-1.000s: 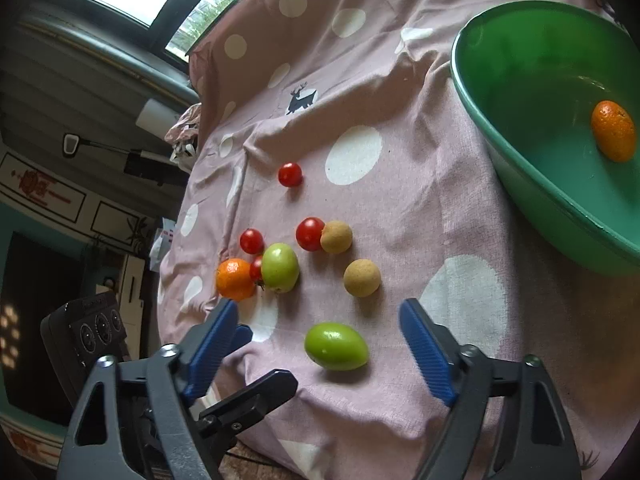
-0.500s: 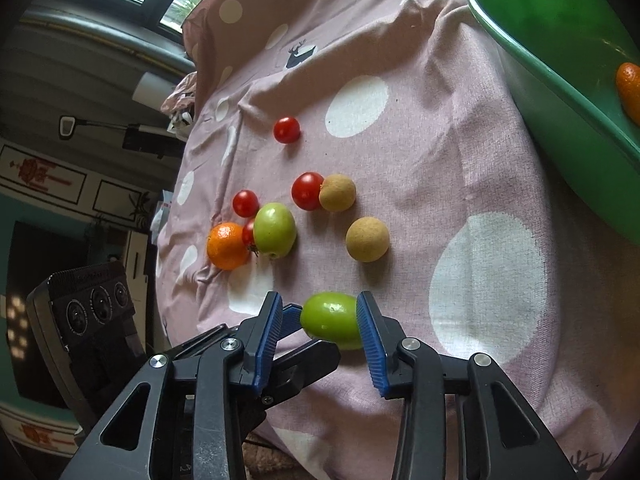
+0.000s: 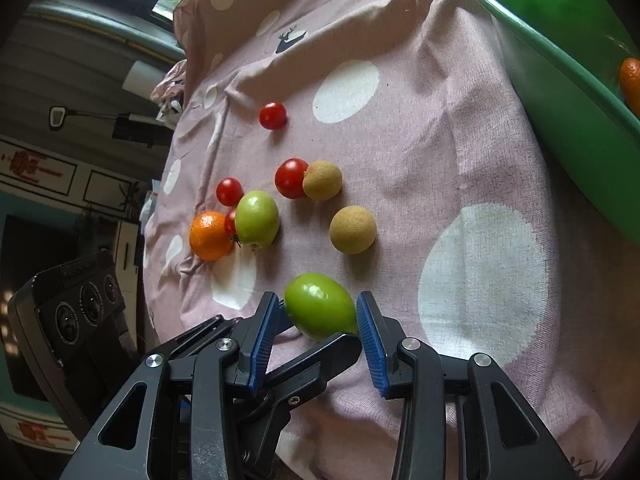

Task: Organize fruits
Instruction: 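Close the right gripper on the large green plum, then lift the green plum with the right gripper and carry it over the bowl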

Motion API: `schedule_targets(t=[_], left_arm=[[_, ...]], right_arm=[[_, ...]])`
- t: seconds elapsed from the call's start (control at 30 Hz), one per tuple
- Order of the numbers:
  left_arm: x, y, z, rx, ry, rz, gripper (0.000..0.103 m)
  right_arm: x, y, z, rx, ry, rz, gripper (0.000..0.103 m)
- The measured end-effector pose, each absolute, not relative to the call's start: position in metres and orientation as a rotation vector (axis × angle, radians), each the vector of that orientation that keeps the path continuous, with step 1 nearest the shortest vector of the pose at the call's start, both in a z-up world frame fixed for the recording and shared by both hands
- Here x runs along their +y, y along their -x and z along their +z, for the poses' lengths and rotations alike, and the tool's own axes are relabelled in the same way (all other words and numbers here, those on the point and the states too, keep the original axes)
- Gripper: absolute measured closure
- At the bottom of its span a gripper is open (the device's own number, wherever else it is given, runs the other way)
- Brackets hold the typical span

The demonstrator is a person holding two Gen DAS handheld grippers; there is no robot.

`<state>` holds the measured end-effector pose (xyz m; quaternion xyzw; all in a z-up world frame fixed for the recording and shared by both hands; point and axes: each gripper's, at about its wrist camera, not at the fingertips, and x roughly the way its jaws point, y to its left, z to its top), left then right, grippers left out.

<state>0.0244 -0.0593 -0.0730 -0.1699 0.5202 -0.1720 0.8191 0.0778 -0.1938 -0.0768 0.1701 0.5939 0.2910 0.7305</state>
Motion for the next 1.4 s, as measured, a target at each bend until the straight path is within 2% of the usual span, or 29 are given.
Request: schedule_targets(t=[0.47,1.03,1.4], left_arm=[[-0.062,-0.019,-0.062,1.055,0.330,-0.357,0.056],[-0.088,-0.008,0.000,0.833,0.202,-0.382,0.057],[-0.134,-0.020,0.024,0.784,0.094,-0.458,0.057]], right_arm=[[-0.189,-0.073,-0.068,1.274,-0.368,0.650,0.057],[-0.217,-0.058,-0.010,1.039,-0.398,0.685,0.057],[-0.262,-0.058,0.008,0.930,-0.473,0.616,0.057]])
